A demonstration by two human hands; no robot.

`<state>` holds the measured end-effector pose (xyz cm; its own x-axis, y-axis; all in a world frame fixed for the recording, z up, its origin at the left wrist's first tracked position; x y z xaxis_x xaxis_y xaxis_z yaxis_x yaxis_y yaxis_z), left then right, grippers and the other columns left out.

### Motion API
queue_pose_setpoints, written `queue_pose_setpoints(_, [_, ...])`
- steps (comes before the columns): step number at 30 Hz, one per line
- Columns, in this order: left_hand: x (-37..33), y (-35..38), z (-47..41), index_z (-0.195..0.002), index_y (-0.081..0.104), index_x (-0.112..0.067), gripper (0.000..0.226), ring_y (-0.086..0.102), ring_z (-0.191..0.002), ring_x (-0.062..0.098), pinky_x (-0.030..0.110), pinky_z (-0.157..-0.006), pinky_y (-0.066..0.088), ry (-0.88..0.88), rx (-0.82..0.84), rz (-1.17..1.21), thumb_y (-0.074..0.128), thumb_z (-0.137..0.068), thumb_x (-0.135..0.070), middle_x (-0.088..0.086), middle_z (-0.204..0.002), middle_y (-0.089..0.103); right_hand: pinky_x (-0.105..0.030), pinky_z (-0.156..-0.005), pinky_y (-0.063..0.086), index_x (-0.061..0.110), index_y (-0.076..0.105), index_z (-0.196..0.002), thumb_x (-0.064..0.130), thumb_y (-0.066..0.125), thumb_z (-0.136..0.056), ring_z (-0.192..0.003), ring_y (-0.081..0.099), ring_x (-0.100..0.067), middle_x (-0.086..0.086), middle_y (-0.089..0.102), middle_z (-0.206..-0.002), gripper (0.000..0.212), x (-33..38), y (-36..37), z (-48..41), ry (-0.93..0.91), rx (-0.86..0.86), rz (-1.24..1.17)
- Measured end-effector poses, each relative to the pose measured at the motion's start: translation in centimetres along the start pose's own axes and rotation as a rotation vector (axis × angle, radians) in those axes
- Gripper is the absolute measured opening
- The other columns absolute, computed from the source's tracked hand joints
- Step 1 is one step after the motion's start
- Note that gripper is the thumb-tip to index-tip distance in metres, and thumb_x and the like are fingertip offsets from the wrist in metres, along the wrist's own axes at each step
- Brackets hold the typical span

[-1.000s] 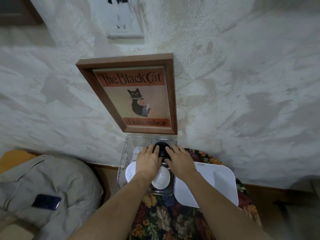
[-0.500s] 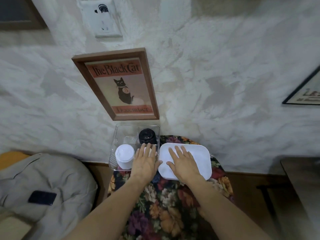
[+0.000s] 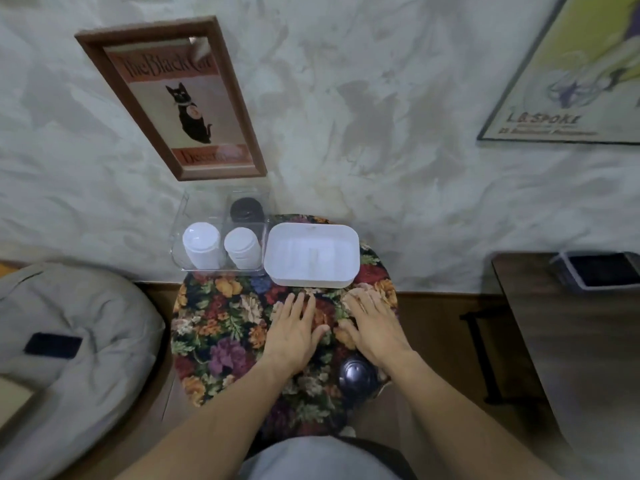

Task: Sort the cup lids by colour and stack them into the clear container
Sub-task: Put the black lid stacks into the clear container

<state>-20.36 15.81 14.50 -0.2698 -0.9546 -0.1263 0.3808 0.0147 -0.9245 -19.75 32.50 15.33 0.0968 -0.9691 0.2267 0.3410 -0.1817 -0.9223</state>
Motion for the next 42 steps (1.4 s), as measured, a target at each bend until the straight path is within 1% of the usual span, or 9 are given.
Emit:
queue_pose_setpoints(4, [-2.5,3.2,2.1,-0.165,0.004,-0.023,0.091,0.003,-0.159,0.023,0.037,-0.128,0.008,0.084,0.141,0.051,-0.01,-0.088,-0.069,0.002,-0.173,0.006,-0.047,-0.123,0.028,0.029,0.012,-0.164,0.071,0.034,-0.099,-0.158,0.011,-0.027,-0.002,0.011,-0.172,0.081,-1.8,3.5,3.9,0.012,0.175,-0.073])
queue_pose_setpoints(7, [-3.1,5.1,3.5,-0.165,0.002,-0.025,0.086,0.008,-0.159,0.023,0.039,-0.127,0.017,0.088,0.258,0.091,-0.006,-0.092,-0.07,0.0,-0.173,0.005,-0.044,-0.112,0.039,0.03,0.011,-0.164,0.069,0.038,-0.1,-0.15,0.033,-0.03,-0.004,0.024,-0.168,0.079,-2.5,5.5,5.6,0.031,0.296,-0.111])
queue_pose_setpoints(11, [-4.4,6.5,4.3,-0.165,0.009,-0.028,0.069,0.033,-0.151,0.03,0.043,-0.119,0.034,0.103,0.351,0.129,0.016,-0.106,-0.062,0.003,-0.17,0.023,-0.044,-0.102,0.047,0.03,0.037,-0.156,0.07,0.037,-0.1,-0.133,0.053,-0.029,-0.006,0.054,-0.15,0.069,-2.9,6.8,5.5,0.06,0.287,-0.226])
queue_pose_setpoints(15, [-5.2,6.8,4.5,-0.161,0.028,-0.026,0.064,0.049,-0.14,0.028,0.034,-0.111,0.038,0.018,0.359,0.417,0.03,-0.107,-0.059,0.007,-0.157,0.047,-0.038,-0.103,0.043,0.025,0.044,-0.154,0.07,0.043,-0.098,-0.134,0.053,-0.024,-0.002,0.054,-0.151,0.072,-3.3,7.5,5.8,0.106,0.259,-0.393])
queue_pose_setpoints(21, [-5.8,8.3,4.5,-0.161,0.03,-0.024,0.069,0.033,-0.15,0.025,0.037,-0.117,0.034,-0.267,0.494,1.092,0.058,-0.102,-0.045,0.002,-0.167,0.028,-0.038,-0.115,0.034,0.023,0.041,-0.156,0.077,0.051,-0.089,-0.148,0.038,-0.024,-0.001,0.037,-0.164,0.087,-4.1,8.9,5.8,0.257,0.299,-0.716])
queue_pose_setpoints(24, [-5.7,9.3,4.2,-0.161,0.029,-0.03,0.075,0.03,-0.152,0.026,0.043,-0.116,0.037,-0.327,0.513,1.157,0.06,-0.097,-0.054,-0.002,-0.169,0.021,-0.038,-0.114,0.035,0.027,0.034,-0.159,0.077,0.055,-0.084,-0.154,0.026,-0.024,0.003,0.018,-0.17,0.093,-3.9,9.5,6.1,0.333,0.392,-0.952])
queue_pose_setpoints(28, [-5.9,9.8,4.6,-0.158,0.032,-0.035,0.073,0.033,-0.149,0.024,0.048,-0.118,0.038,-0.386,0.545,1.274,0.062,-0.095,-0.053,-0.002,-0.167,0.026,-0.045,-0.109,0.046,0.037,0.034,-0.156,0.057,0.071,-0.09,-0.15,0.03,-0.025,0.003,0.019,-0.169,0.079,-4.0,10.8,7.0,0.475,0.513,-1.242])
queue_pose_setpoints(34, [-6.3,10.4,5.7,-0.159,0.026,-0.043,0.091,0.021,-0.155,0.021,0.047,-0.117,0.036,-0.419,0.614,1.408,0.068,-0.083,-0.07,-0.008,-0.17,0.018,-0.046,-0.113,0.04,0.033,0.028,-0.159,0.052,0.078,-0.085,-0.153,0.025,-0.027,-0.003,0.017,-0.169,0.091,-4.0,12.4,7.1,0.551,0.513,-1.379])
queue_pose_setpoints(42, [-4.6,9.2,5.6,-0.154,0.037,-0.037,0.071,0.039,-0.134,0.018,0.042,-0.111,0.038,-0.461,0.559,1.441,0.061,-0.093,-0.062,-0.005,-0.156,0.037,-0.048,-0.115,0.039,0.025,0.044,-0.148,0.064,0.085,-0.07,-0.144,0.04,-0.024,0.003,0.038,-0.155,0.097,-2.7,12.1,5.9,0.588,0.454,-1.463])
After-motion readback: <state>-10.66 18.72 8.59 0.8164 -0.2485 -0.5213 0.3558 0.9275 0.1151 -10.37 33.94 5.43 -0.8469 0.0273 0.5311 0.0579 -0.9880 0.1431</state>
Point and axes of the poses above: each hand's wrist, its own z-axis away from the middle knuckle, its own y-axis out of the palm, x = y × z, the point moved 8 cm from there along -z, towards the middle knuckle
